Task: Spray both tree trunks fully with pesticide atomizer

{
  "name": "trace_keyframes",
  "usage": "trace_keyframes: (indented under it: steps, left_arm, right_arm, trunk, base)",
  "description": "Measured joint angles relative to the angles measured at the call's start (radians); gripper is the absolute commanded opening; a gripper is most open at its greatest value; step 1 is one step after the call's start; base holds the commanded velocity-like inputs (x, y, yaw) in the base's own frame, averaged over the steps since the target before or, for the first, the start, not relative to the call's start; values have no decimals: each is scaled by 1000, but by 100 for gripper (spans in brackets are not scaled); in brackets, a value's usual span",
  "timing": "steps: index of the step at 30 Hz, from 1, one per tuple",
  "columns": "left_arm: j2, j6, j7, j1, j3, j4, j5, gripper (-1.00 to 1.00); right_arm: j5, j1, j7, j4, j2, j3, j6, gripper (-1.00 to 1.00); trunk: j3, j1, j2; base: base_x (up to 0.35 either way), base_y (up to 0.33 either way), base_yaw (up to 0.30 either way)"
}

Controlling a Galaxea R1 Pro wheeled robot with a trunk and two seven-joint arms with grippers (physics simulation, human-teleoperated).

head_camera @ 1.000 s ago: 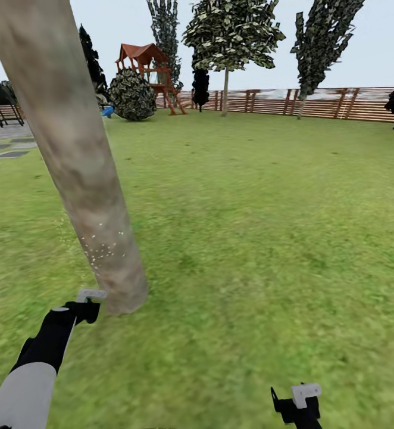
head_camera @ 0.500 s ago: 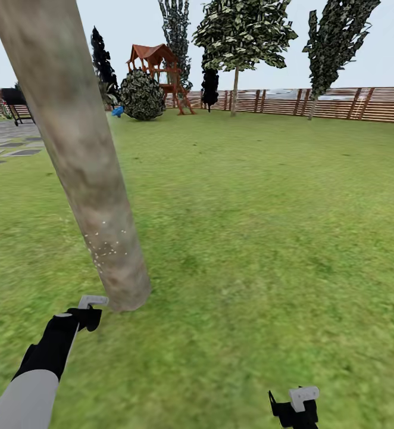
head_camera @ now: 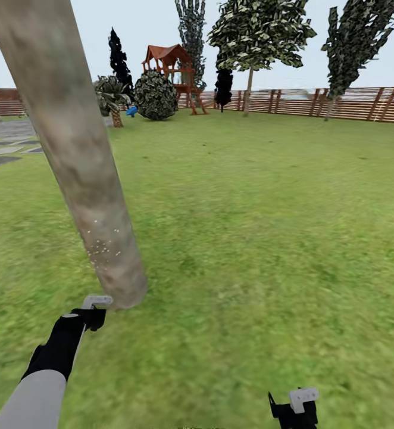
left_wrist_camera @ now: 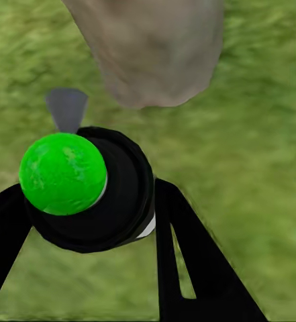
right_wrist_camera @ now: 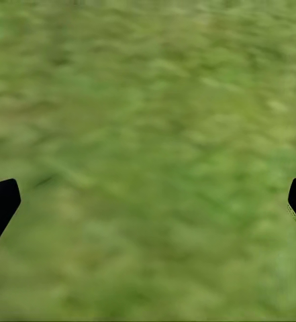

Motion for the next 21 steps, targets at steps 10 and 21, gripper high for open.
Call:
trace_keyframes:
  steps: [10, 21]
  left_arm:
    - [-10, 2, 61, 0, -3, 13, 37, -100]
    - [-8, 2, 66, 2, -1, 13, 62, -100]
  right_arm:
    - [1, 0, 3, 0, -5, 1, -1, 100]
    - [1, 0, 1, -2, -11, 1, -2, 100]
  trunk:
    - [0, 0, 0]
    - [0, 0, 0]
  base:
    - [8, -271, 149]
    - [169, -203, 9]
